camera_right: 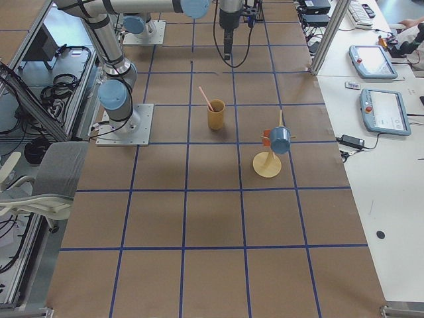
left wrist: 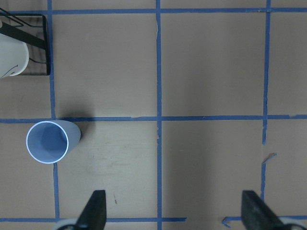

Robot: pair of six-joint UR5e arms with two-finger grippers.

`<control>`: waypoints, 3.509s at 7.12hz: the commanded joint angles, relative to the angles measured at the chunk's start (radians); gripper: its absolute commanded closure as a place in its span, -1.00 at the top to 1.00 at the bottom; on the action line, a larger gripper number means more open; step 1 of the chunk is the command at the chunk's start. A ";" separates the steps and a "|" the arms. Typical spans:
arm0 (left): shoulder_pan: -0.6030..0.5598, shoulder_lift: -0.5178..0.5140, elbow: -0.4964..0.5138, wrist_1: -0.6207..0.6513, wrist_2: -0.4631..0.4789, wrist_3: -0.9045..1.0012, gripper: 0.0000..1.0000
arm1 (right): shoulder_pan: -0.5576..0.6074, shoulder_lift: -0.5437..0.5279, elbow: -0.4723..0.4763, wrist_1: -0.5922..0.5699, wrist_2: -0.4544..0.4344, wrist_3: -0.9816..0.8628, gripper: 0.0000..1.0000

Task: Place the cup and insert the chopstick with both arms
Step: 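Lower the left gripper to the blue cup while the right descends over the bamboo cup, then grasp the blue cup with the left gripper while the right grasps the pink chopstick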

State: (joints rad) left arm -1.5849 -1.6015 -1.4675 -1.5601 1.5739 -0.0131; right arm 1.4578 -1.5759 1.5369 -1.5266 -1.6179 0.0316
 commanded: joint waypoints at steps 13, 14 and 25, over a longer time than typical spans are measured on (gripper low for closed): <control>0.339 -0.100 -0.548 0.606 0.021 0.404 1.00 | -0.182 0.166 0.236 0.184 0.139 0.267 0.61; 0.338 -0.115 -0.550 0.607 0.026 0.401 1.00 | -0.182 0.166 0.235 0.187 0.138 0.278 0.61; 0.228 -0.075 -0.498 0.553 0.072 0.386 -1.00 | -0.182 0.166 0.233 0.230 0.138 0.332 -0.04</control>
State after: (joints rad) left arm -1.3107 -1.6919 -1.9934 -0.9709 1.6140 0.3791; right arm 1.2763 -1.4097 1.7708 -1.3082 -1.4801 0.3599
